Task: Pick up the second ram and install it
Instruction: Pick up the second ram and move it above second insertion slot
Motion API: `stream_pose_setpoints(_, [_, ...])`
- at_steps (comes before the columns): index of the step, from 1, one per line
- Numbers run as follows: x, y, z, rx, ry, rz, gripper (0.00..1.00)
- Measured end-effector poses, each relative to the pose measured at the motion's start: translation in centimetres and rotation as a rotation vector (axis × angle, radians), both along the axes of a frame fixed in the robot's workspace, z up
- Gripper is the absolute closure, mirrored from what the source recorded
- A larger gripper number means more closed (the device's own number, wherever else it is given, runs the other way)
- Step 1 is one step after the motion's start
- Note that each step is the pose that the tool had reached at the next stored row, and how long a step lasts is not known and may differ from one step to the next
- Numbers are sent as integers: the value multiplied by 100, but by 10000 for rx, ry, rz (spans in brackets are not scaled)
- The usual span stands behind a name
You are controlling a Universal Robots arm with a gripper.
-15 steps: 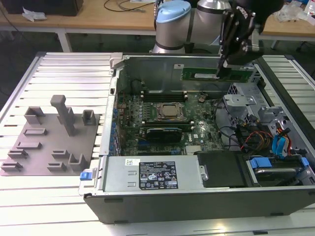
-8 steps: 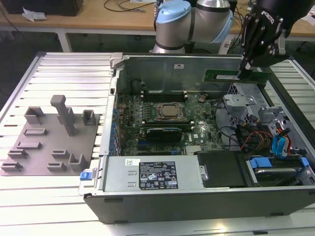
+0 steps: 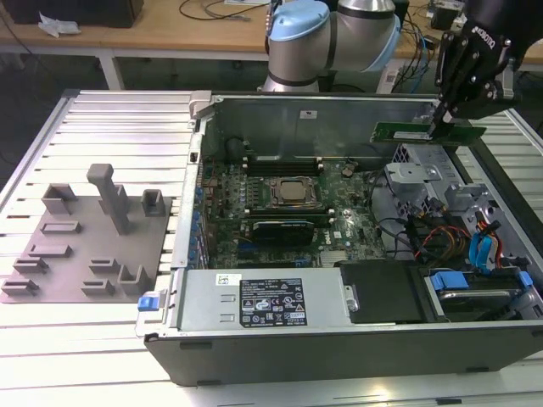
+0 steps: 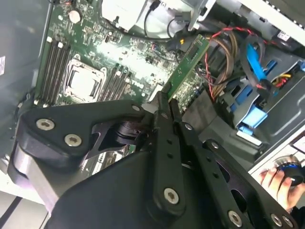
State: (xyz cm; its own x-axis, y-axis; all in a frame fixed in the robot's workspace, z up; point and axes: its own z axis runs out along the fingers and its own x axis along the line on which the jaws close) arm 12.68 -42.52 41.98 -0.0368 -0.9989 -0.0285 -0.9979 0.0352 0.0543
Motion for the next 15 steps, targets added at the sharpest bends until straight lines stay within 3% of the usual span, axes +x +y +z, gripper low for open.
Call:
stream_pose_setpoints(3, [-12,18,-51,8,-1,0,89])
stream_pose_setpoints(6, [-266,20,-67,14,0,0,89])
stream_pose_setpoints(10, [-312,21,-78,11,-3,1,89])
stream_pose_setpoints(13, [-678,21,-182,13,-18,2,89])
stream_pose_setpoints(15, [-819,25,-243,14,-20,0,89])
